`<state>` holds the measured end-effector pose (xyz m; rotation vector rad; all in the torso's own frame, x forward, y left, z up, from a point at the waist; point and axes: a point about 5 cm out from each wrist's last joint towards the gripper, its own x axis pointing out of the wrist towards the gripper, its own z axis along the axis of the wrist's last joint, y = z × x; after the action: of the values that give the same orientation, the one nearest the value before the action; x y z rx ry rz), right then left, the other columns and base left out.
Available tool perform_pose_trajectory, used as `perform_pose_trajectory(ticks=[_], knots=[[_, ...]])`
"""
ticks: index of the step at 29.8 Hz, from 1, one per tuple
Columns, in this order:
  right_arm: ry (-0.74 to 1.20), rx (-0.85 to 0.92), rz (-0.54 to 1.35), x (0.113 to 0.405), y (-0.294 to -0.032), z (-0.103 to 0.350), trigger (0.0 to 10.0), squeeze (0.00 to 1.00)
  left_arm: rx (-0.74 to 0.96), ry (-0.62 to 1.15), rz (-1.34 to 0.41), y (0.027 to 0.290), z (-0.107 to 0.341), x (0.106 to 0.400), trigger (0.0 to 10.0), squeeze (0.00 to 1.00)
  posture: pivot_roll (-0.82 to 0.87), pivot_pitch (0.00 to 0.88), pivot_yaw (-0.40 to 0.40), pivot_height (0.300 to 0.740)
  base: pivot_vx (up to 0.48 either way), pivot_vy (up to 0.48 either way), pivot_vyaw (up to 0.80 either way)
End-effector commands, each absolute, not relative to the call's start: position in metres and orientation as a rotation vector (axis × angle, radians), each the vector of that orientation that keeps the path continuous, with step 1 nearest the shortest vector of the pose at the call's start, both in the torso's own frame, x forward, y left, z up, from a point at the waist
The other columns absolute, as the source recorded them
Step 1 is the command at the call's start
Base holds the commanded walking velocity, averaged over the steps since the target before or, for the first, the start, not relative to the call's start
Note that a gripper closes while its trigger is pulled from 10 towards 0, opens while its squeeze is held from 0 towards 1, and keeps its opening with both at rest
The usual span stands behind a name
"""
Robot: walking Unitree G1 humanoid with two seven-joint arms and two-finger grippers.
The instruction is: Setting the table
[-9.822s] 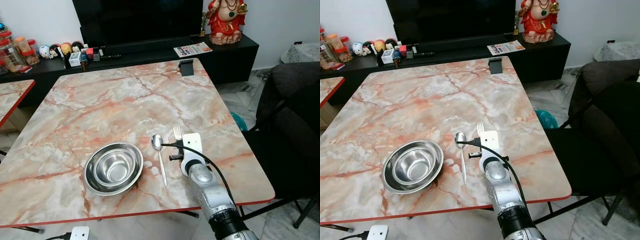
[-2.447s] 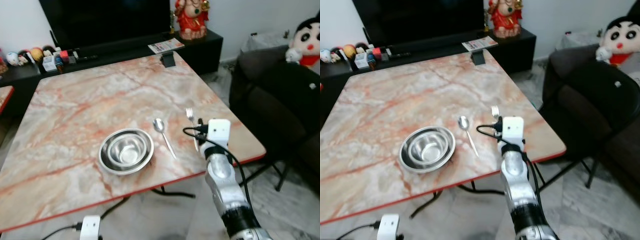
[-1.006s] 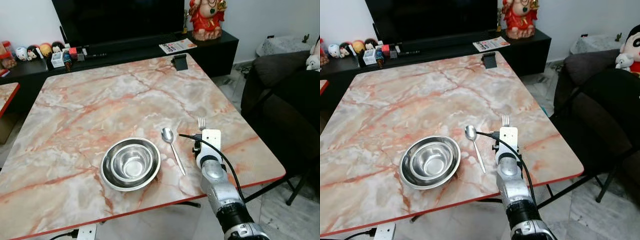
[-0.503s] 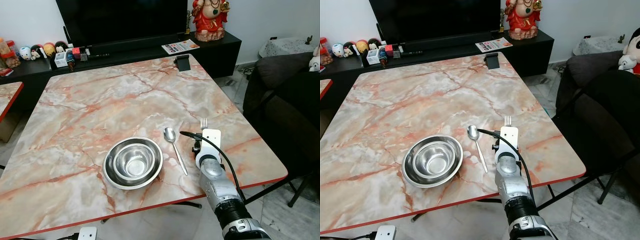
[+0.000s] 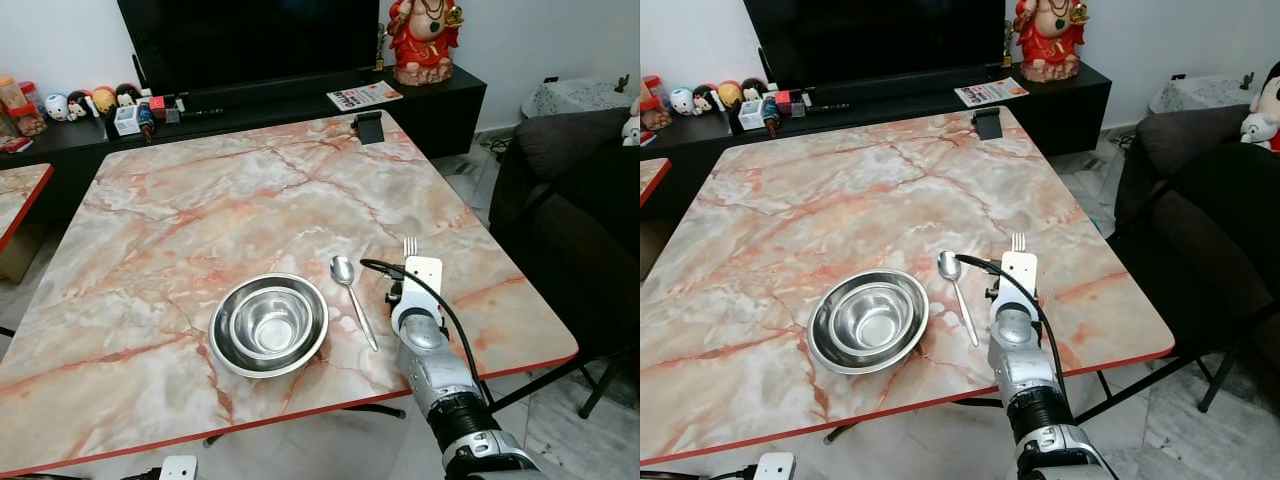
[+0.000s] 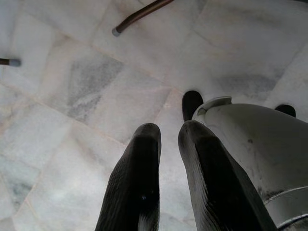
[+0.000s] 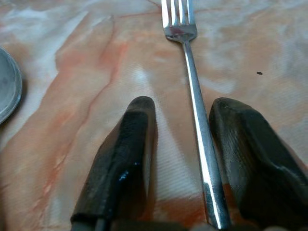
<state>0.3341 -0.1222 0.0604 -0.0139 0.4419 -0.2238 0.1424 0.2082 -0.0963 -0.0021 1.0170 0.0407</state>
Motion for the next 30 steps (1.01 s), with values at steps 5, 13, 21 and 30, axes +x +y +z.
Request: perform_pose_trajectory(ticks=[5,13,21,30], knots=[[0.548,-0.012,-0.269,0.325,-0.130,0.043,0.0,0.00,-0.023,1.046,0.036,0.206,-0.099,0.136,10.0,0.00,0.00,0.000,0.082,0.740,0.000,0.000,0.00],[0.567,-0.019,-0.271,0.326,-0.132,0.042,2.5,0.00,-0.034,1.043,0.033,0.206,-0.099,0.138,10.0,0.00,-0.01,0.000,0.079,0.740,0.000,0.000,0.00],[0.562,-0.033,-0.284,0.327,-0.137,0.044,10.0,0.00,-0.042,1.042,0.037,0.204,-0.099,0.139,10.0,0.00,-0.01,0.000,0.073,0.740,0.000,0.000,0.00],[0.536,-0.030,-0.311,0.329,-0.142,0.049,10.0,0.78,-0.044,1.040,0.034,0.203,-0.098,0.140,10.0,0.00,-0.02,0.000,0.076,0.740,0.000,0.000,0.00]])
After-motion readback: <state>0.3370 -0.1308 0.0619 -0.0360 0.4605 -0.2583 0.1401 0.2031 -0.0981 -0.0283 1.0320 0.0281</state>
